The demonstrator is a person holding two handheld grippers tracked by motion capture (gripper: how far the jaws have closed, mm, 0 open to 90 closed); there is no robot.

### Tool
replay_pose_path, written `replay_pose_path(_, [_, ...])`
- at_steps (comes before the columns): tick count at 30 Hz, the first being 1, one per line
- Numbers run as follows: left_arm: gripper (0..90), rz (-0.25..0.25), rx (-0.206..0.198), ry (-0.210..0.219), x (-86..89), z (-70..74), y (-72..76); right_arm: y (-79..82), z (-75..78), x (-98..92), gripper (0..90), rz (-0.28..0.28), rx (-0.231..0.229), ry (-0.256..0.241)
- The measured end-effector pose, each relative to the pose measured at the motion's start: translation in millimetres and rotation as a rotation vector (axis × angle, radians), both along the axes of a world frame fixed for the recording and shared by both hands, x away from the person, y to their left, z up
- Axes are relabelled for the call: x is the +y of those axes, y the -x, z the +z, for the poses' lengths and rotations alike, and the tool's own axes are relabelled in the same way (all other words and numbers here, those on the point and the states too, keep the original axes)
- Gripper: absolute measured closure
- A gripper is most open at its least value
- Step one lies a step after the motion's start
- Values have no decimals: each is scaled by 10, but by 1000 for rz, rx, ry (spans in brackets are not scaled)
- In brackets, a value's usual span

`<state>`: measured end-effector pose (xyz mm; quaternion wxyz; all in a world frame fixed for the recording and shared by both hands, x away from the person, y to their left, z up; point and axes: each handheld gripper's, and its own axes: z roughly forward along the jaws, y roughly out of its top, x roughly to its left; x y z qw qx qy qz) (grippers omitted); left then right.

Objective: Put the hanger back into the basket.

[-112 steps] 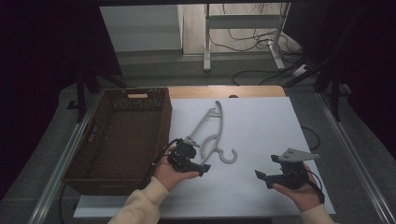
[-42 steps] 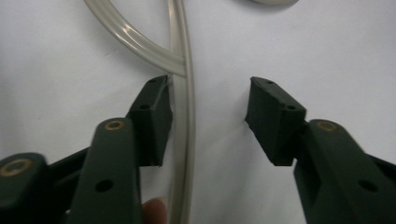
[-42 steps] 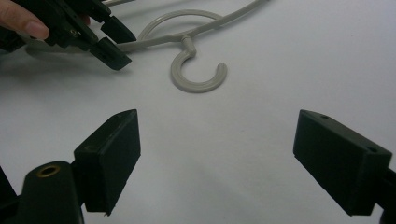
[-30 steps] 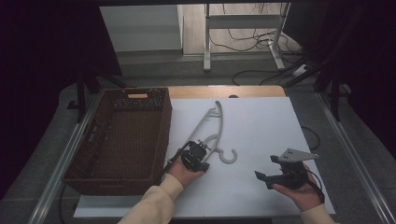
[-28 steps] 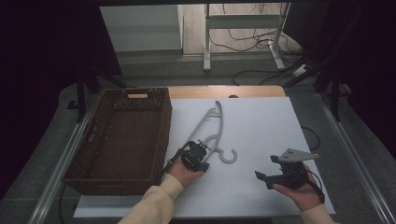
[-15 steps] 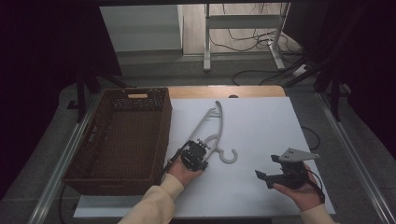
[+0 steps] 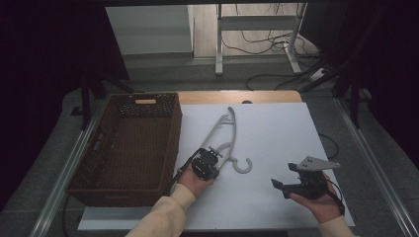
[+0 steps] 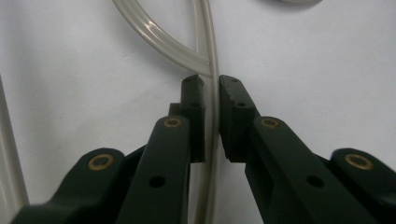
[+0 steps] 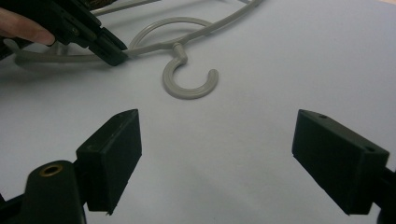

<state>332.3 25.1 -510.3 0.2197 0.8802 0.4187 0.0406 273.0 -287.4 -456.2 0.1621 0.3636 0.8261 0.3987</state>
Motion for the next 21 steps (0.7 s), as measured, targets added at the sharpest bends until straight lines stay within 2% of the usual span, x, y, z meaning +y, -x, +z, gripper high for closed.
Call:
replay_pose_path(4, [817, -3, -11, 8, 7, -3, 7, -4, -1, -10, 161, -3, 0, 1])
replay_pose_path(10, [818, -4, -16, 56, 19, 34, 7, -6, 1, -27, 161, -12, 1, -1])
replay_pose_path(12, [818, -6, -30, 84, 29, 89, 19, -7, 2, -37, 162, -15, 0, -3])
replay_pose_path(21, [818, 4, -77, 156, 107, 310, 66, -10, 3, -58, 162, -21, -1, -4])
